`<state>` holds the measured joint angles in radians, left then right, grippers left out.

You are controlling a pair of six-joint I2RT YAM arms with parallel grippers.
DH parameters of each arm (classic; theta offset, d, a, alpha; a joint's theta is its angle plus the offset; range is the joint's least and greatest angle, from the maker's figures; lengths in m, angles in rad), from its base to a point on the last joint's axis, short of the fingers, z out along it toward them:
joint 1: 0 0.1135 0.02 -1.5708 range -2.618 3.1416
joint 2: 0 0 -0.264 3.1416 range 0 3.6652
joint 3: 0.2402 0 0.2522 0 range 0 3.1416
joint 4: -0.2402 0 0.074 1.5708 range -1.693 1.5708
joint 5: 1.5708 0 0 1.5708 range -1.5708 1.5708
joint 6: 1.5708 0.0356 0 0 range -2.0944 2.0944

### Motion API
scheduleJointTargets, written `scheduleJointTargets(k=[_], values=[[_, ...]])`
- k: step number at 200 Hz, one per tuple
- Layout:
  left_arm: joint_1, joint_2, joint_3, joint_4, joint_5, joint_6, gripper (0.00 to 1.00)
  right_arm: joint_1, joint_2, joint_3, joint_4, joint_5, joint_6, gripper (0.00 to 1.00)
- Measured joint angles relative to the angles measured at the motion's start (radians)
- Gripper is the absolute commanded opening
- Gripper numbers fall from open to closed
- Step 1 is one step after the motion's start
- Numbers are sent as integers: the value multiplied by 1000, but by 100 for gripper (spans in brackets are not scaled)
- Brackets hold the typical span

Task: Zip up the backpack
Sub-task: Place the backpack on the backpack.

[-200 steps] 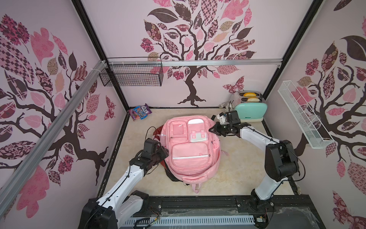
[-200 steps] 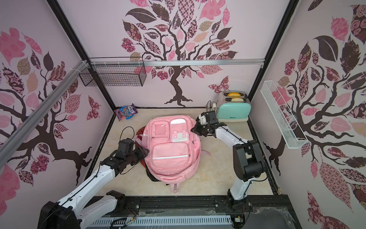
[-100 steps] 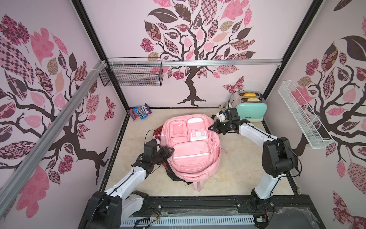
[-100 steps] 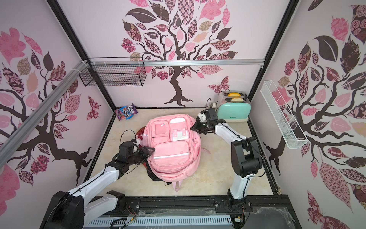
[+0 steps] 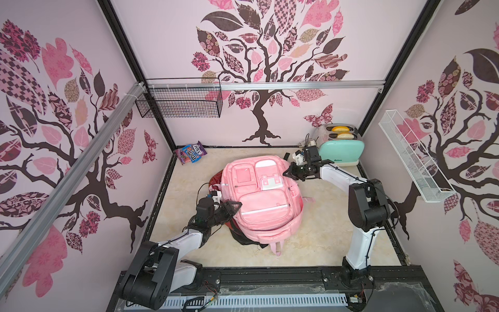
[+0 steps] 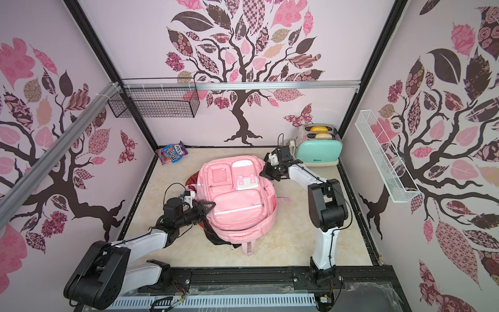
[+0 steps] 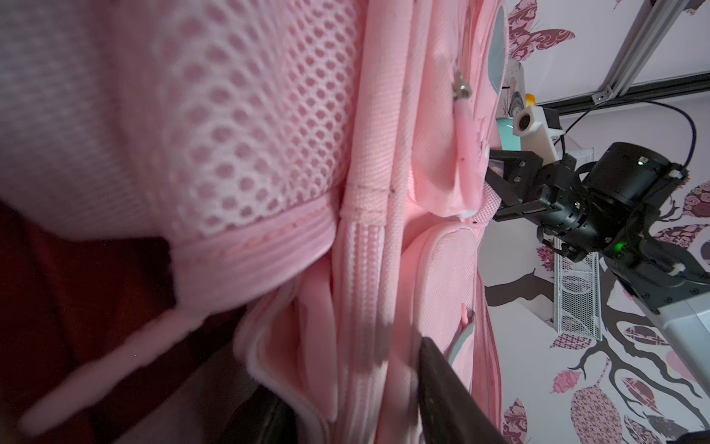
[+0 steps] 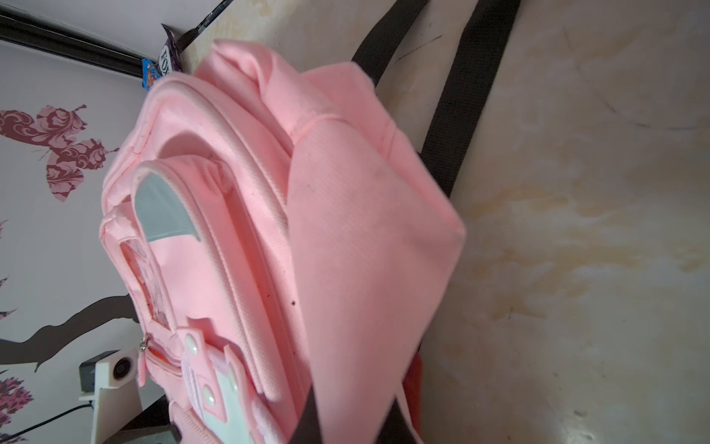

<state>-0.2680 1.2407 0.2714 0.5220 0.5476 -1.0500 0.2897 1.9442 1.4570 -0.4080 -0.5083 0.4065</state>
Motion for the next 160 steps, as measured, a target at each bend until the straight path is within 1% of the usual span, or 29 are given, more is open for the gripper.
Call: scheduleJointTargets(k=[28, 53, 80, 86, 97, 108, 112, 114, 117, 121, 133, 160], values=[[-3, -7, -5, 33, 20, -28, 0, 20, 7, 9, -11, 63, -11, 0], [-5, -26, -5, 31, 22, -23, 0, 26, 6, 6, -23, 98, -19, 0], [-12, -73, -17, 21, 18, -20, 0, 48, -21, 0, -62, 174, -31, 0], [-14, -87, -20, 12, 15, -18, 0, 55, -32, 0, -79, 195, -34, 6], [-16, -116, -25, -13, 13, -10, 0, 68, -64, 1, -115, 242, -41, 20], [-18, -137, -26, -37, 13, 1, 0, 80, -101, 10, -165, 295, -48, 29], [-19, -143, -26, -42, 12, 2, 0, 84, -112, 17, -183, 311, -61, 44], [-19, -146, -26, -45, 12, 4, 0, 87, -118, 22, -194, 320, -58, 49], [-19, -151, -26, -49, 12, 5, 0, 89, -127, 30, -210, 334, -57, 54], [-21, -154, -26, -52, 11, 8, 0, 94, -139, 43, -229, 348, -66, 59], [-23, -161, -26, -54, 10, 12, 0, 111, -175, 81, -272, 386, -82, 63], [-24, -147, -26, -53, -2, 14, 0, 174, -264, 159, -322, 471, -130, 65]])
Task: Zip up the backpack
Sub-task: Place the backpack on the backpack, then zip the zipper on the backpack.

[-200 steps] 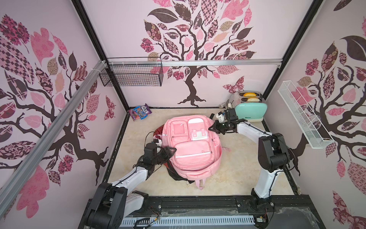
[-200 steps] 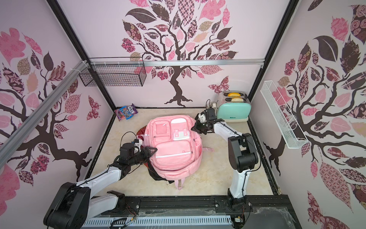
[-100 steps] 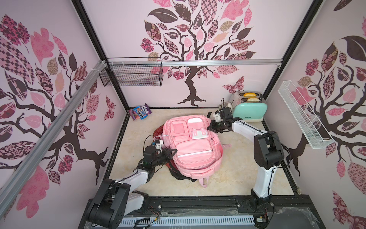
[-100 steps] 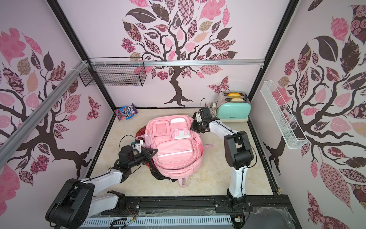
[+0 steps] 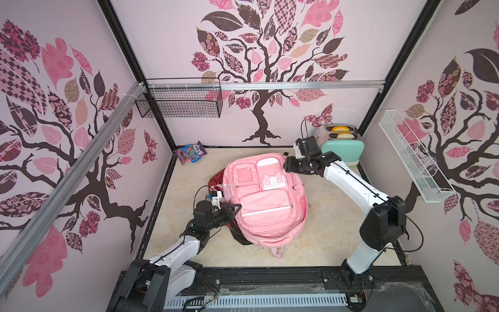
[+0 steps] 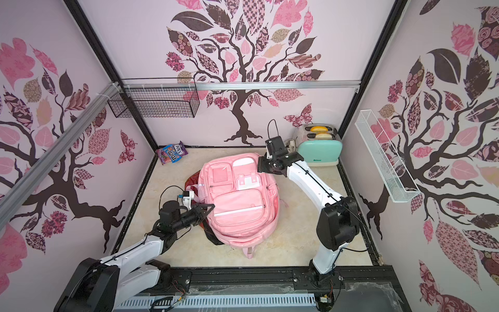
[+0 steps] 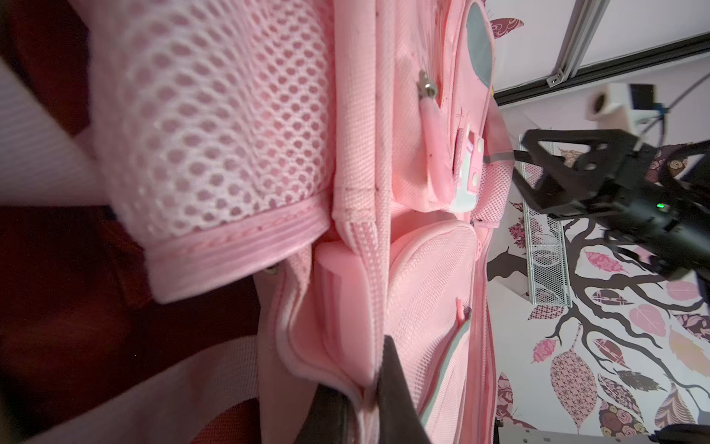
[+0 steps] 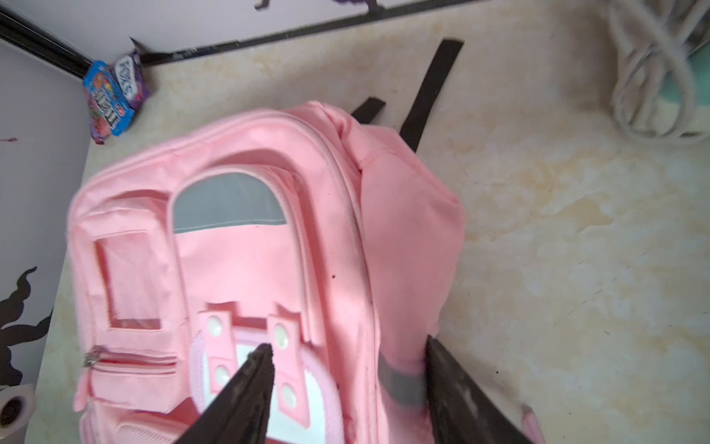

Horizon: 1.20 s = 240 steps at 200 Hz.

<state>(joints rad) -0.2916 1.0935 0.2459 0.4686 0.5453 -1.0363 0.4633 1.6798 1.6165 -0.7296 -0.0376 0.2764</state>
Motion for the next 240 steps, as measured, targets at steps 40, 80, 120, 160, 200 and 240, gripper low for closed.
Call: scheduleJointTargets(k=[40, 80, 120, 160, 200, 240], values=[[-5, 31, 3, 10, 1, 0, 0, 177, -44, 72, 10, -19, -89, 61], [-5, 31, 4, 10, 1, 0, 0, 299, 48, 71, 28, -120, -129, 51], [-5, 19, 4, 16, 9, 0, 0, 358, 146, 71, 53, -157, -141, 47], [-5, 19, 4, 21, 16, -1, 0, 399, 190, 72, 75, -166, -146, 48], [-5, 19, 4, 28, 18, -3, 0, 414, 224, 73, 81, -167, -146, 51], [-5, 19, 3, 44, 26, -6, 0, 423, 256, 115, 75, -151, -159, 53]])
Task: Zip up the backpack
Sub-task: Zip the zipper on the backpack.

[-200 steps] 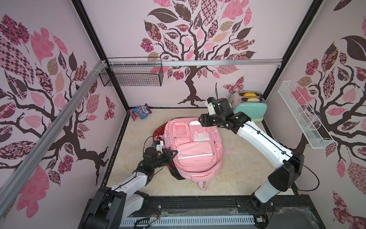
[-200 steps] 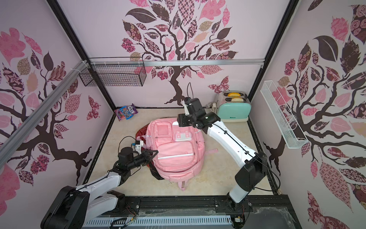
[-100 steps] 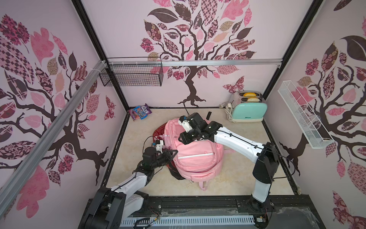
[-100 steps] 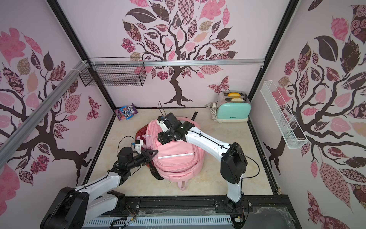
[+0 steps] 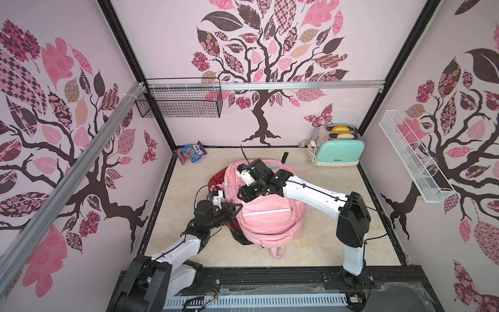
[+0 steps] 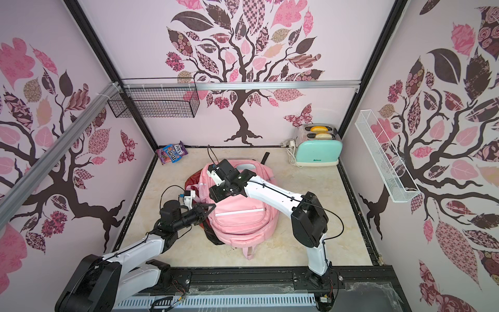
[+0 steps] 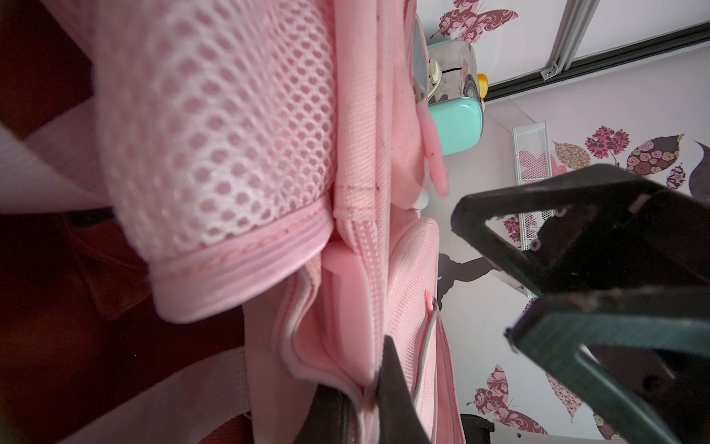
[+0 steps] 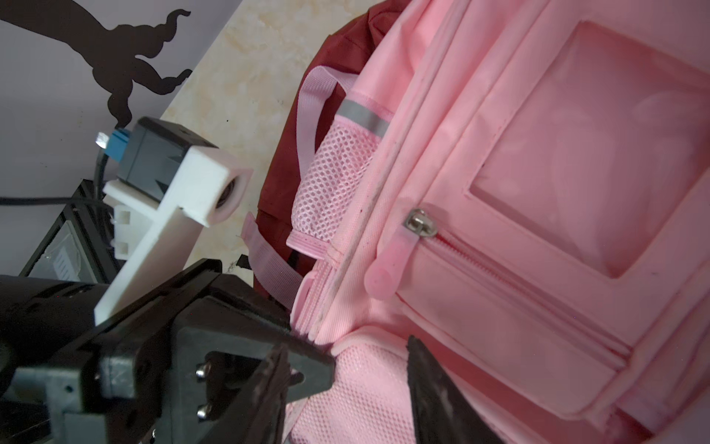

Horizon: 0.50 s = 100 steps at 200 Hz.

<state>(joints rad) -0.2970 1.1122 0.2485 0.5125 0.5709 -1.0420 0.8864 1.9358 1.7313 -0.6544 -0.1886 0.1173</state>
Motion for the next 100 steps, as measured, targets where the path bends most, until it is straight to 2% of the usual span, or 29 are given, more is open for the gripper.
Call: scheduleJointTargets(k=[55, 100], values=[[1, -1, -2, 27, 18, -9, 0, 12, 66, 136, -51, 95, -59, 54], [1, -24, -2, 27, 29, -11, 0, 14, 93, 185, -93, 164, -101, 53]])
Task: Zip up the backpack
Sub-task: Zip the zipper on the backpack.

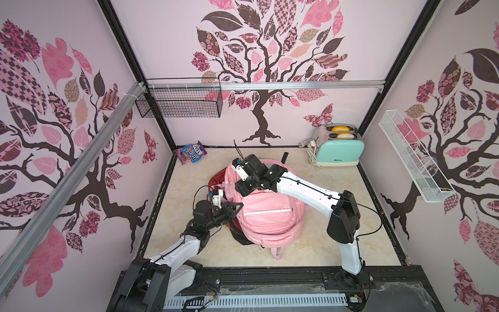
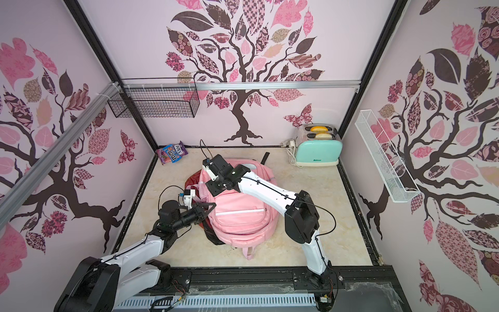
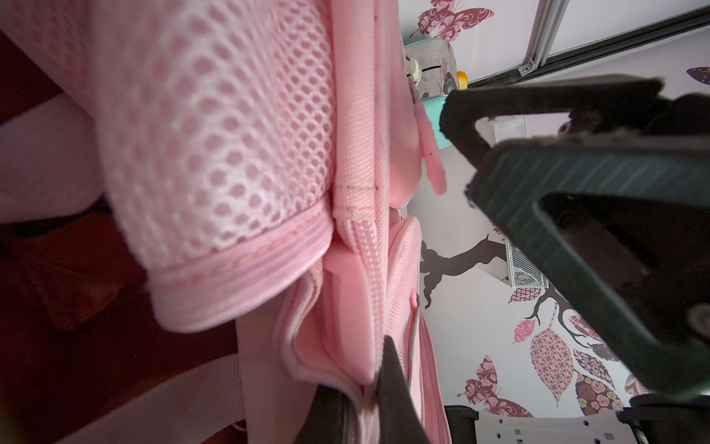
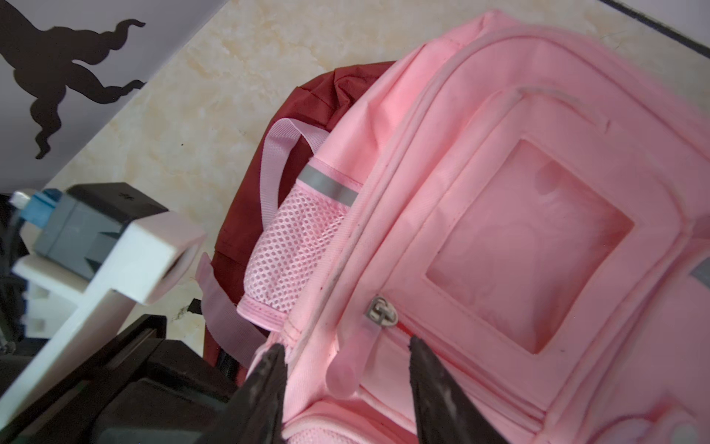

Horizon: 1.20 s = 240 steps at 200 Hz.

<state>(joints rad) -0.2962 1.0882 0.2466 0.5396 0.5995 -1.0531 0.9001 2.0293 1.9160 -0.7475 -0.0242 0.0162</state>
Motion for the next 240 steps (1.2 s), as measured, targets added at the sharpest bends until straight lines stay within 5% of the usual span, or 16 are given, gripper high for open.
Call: scheduleJointTargets(k=[54, 96, 162, 240], values=[[0, -9, 0, 4, 9, -10, 0, 3, 9, 6, -35, 39, -28, 47], [0, -9, 0, 6, 11, -17, 0, 6, 37, 31, -49, 49, -45, 27], [0, -9, -4, 8, 11, -20, 0, 10, 42, 34, -54, 43, -32, 12], [-1, -9, -8, 18, 12, -16, 0, -61, -15, -44, -6, -119, 30, 2]])
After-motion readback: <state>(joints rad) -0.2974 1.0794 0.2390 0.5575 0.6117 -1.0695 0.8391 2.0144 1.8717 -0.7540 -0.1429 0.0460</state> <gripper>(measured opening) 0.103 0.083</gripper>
